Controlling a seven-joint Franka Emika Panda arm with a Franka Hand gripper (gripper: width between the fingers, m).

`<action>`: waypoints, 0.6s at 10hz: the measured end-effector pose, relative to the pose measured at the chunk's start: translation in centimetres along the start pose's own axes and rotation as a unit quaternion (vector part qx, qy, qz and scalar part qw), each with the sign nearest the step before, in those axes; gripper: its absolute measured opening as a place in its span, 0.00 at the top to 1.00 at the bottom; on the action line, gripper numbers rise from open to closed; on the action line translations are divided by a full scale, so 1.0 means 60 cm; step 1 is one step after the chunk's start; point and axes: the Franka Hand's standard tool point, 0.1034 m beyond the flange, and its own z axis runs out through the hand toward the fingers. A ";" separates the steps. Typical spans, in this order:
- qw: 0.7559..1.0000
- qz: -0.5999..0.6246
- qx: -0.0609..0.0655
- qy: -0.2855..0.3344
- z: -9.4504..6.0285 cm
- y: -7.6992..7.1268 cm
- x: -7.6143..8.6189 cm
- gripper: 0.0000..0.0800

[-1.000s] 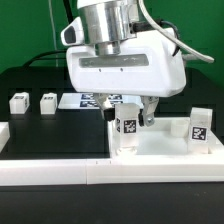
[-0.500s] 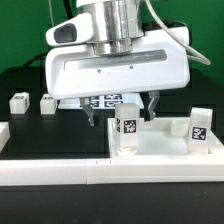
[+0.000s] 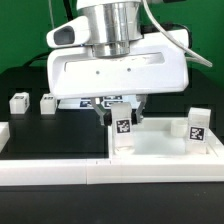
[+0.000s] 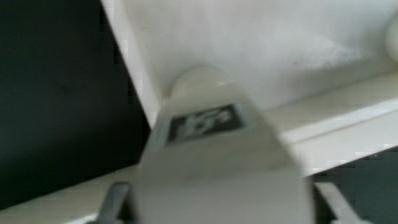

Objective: Assemble square table

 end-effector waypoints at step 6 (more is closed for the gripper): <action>0.954 0.298 -0.001 -0.017 0.004 0.006 0.008 0.64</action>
Offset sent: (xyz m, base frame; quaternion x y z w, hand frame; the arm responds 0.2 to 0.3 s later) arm 0.0000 0.0000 0.0000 0.0000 0.0000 0.1938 0.9810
